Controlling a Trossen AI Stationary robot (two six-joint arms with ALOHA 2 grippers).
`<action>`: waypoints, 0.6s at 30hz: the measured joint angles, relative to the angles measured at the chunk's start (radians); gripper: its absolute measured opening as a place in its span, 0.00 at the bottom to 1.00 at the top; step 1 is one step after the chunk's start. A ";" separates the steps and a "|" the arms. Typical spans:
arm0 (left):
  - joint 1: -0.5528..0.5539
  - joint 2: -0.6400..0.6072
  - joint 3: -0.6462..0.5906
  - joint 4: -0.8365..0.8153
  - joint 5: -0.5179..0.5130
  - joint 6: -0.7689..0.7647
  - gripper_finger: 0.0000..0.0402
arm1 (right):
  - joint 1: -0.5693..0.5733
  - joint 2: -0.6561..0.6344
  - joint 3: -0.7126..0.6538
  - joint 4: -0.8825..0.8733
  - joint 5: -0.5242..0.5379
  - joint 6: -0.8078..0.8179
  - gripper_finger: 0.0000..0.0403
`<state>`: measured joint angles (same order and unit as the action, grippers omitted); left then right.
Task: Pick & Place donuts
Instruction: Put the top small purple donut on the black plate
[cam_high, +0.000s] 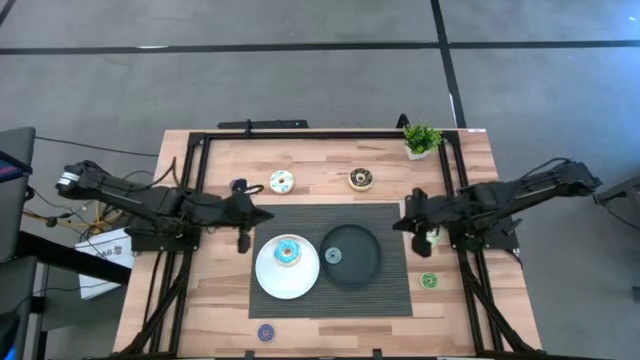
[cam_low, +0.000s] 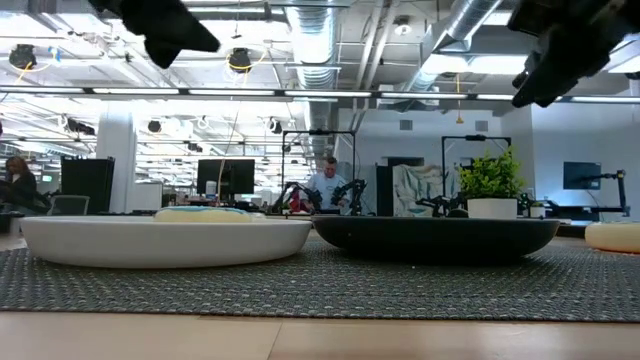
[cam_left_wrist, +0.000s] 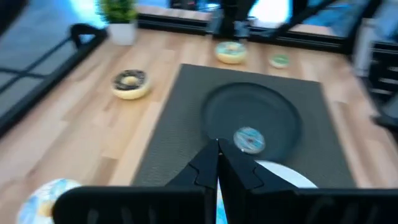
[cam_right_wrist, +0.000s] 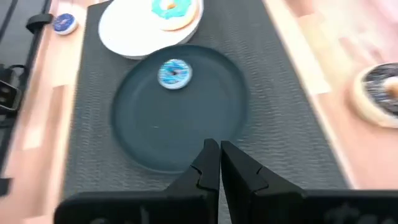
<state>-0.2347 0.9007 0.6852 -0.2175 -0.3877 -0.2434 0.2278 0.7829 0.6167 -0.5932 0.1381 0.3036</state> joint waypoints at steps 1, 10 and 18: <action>0.000 0.029 0.020 -0.004 -0.033 -0.007 0.00 | -0.017 -0.021 -0.011 -0.009 0.000 -0.030 0.01; 0.001 0.218 0.170 0.001 -0.143 0.014 0.00 | -0.141 -0.077 -0.023 -0.021 0.072 0.007 0.01; 0.001 0.258 0.186 -0.004 -0.148 0.031 0.00 | -0.158 -0.074 -0.023 -0.019 0.063 0.011 0.00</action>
<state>-0.2337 1.1591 0.8711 -0.2218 -0.5362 -0.2128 0.0696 0.7090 0.5938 -0.6125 0.2012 0.3147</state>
